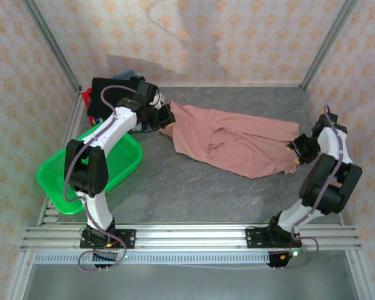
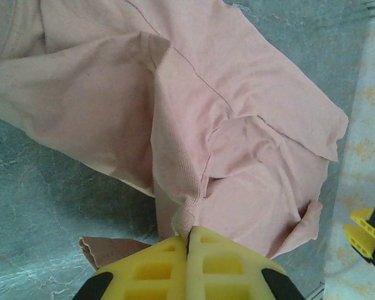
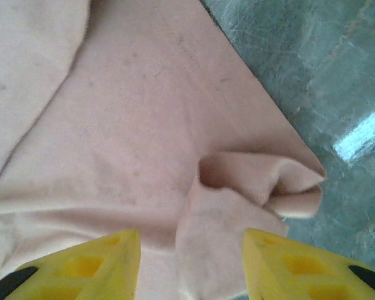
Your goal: Fold and stack the t-shirts
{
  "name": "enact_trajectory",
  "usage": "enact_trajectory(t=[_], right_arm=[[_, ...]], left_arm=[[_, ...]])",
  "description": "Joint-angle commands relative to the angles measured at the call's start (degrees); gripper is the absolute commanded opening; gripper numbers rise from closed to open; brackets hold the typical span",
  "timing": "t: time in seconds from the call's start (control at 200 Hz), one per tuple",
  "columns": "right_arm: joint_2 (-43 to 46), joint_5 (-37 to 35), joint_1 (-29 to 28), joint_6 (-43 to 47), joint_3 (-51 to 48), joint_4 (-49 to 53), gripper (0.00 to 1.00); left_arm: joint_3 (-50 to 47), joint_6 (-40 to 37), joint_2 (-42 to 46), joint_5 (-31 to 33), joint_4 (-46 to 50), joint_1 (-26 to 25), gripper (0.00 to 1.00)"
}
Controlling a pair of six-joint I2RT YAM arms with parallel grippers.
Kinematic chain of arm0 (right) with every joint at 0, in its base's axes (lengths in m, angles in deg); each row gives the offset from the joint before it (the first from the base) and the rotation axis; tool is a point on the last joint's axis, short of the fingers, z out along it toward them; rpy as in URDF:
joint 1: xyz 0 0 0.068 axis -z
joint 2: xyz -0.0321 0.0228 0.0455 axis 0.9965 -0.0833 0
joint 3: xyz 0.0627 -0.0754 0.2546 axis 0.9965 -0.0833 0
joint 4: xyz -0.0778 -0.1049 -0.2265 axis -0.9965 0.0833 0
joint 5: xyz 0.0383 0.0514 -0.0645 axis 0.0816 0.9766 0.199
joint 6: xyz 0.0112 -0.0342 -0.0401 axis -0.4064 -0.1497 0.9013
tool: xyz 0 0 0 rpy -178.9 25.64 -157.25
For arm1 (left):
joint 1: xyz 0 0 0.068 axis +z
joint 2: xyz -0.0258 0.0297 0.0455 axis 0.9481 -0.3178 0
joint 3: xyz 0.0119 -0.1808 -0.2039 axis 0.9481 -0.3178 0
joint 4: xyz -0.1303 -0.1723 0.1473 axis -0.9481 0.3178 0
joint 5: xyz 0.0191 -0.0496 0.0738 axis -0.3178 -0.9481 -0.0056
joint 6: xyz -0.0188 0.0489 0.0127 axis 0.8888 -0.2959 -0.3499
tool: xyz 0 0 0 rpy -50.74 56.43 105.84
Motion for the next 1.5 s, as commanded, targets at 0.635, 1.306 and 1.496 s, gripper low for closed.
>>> enact_trajectory(t=[0.635,1.306,1.496], right_arm=[[3.21,14.02,10.81,-15.73,-22.19,-22.75,0.36],[5.63,15.53,14.07,-16.12,-25.01,-19.6,0.34],[4.5,16.37,14.03,-18.09,-26.44,-22.36,0.34]], left_arm=[[0.22,-1.3,-0.44,1.06,0.46,-0.37,0.0],[0.26,-0.87,-1.16,1.63,0.52,-0.24,0.0],[0.92,-0.87,-1.93,1.5,0.64,-0.23,0.0]])
